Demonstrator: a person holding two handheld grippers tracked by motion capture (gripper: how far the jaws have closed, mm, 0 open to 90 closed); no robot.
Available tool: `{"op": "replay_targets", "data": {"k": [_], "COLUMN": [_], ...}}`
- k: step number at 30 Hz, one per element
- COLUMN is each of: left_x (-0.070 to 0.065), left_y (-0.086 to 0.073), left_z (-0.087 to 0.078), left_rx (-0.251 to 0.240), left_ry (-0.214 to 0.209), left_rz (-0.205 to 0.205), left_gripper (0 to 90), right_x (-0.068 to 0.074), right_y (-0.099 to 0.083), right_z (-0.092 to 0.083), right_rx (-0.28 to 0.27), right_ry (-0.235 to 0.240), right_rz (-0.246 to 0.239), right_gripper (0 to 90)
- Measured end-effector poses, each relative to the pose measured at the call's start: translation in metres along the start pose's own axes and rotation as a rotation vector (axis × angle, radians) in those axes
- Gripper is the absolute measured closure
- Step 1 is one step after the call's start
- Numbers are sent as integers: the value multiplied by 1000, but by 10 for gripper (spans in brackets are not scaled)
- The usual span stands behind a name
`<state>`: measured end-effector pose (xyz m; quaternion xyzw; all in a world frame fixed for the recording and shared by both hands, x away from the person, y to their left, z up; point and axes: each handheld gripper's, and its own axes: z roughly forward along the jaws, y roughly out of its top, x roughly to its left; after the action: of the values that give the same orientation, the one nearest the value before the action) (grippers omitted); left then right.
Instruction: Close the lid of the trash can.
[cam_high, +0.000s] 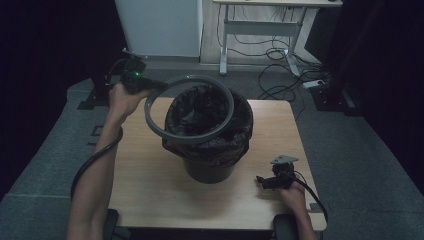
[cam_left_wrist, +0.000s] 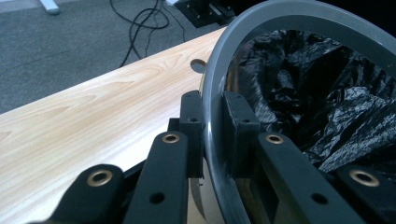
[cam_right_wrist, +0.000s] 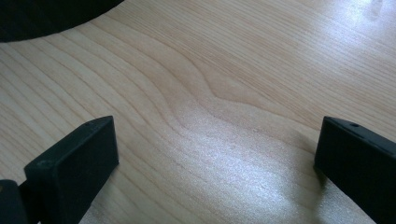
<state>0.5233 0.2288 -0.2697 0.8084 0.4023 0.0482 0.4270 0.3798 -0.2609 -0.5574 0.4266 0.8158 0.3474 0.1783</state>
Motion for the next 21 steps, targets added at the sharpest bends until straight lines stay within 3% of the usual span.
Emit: {"op": "replay_targets", "data": {"k": [14, 19, 21], "left_x": [-25, -33, -36], "left_y": [12, 13, 14], "left_z": [30, 43, 47], "left_rx": [0, 11, 25], "left_ry": [-31, -26, 1], "left_rz": [57, 83, 106], "left_gripper": [788, 788, 787], "right_x": [0, 0, 0], "right_y": [0, 0, 0], "right_z": [0, 0, 0], "right_rx": [1, 1, 1], "right_ry": [1, 1, 1], "right_rz": [-1, -1, -1], "right_gripper": [0, 0, 0]}}
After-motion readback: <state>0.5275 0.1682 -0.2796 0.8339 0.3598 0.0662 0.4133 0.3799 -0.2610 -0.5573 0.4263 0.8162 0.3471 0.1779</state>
